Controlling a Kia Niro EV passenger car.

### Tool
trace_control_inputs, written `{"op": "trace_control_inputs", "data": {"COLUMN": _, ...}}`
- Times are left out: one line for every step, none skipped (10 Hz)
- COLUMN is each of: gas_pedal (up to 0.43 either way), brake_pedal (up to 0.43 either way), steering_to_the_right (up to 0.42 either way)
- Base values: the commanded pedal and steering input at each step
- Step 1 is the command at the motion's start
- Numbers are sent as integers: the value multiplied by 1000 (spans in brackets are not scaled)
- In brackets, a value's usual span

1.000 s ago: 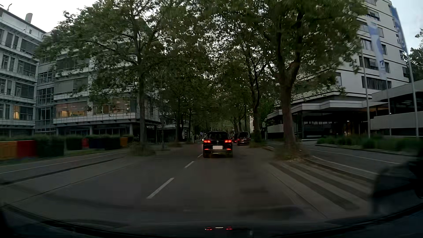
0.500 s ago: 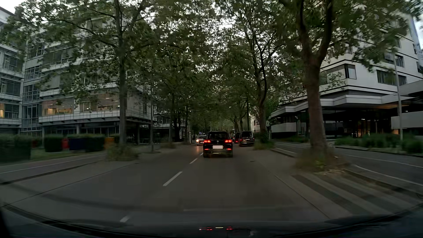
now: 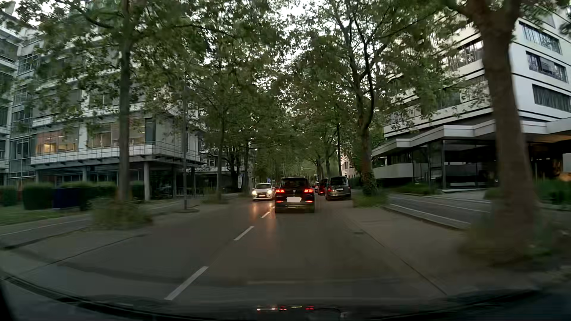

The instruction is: Follow the waypoints while adhering to traffic rules and regulations

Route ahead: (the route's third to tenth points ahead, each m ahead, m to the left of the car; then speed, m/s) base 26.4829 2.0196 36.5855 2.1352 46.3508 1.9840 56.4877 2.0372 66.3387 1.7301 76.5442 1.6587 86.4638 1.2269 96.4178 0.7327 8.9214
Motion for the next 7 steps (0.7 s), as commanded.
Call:
{"op": "trace_control_inputs", "data": {"gas_pedal": 59, "brake_pedal": 0, "steering_to_the_right": 0}}
{"op": "trace_control_inputs", "data": {"gas_pedal": 59, "brake_pedal": 0, "steering_to_the_right": 0}}
{"op": "trace_control_inputs", "data": {"gas_pedal": 59, "brake_pedal": 0, "steering_to_the_right": 0}}
{"op": "trace_control_inputs", "data": {"gas_pedal": 59, "brake_pedal": 0, "steering_to_the_right": 0}}
{"op": "trace_control_inputs", "data": {"gas_pedal": 59, "brake_pedal": 0, "steering_to_the_right": 0}}
{"op": "trace_control_inputs", "data": {"gas_pedal": 59, "brake_pedal": 0, "steering_to_the_right": 0}}
{"op": "trace_control_inputs", "data": {"gas_pedal": 59, "brake_pedal": 0, "steering_to_the_right": 0}}
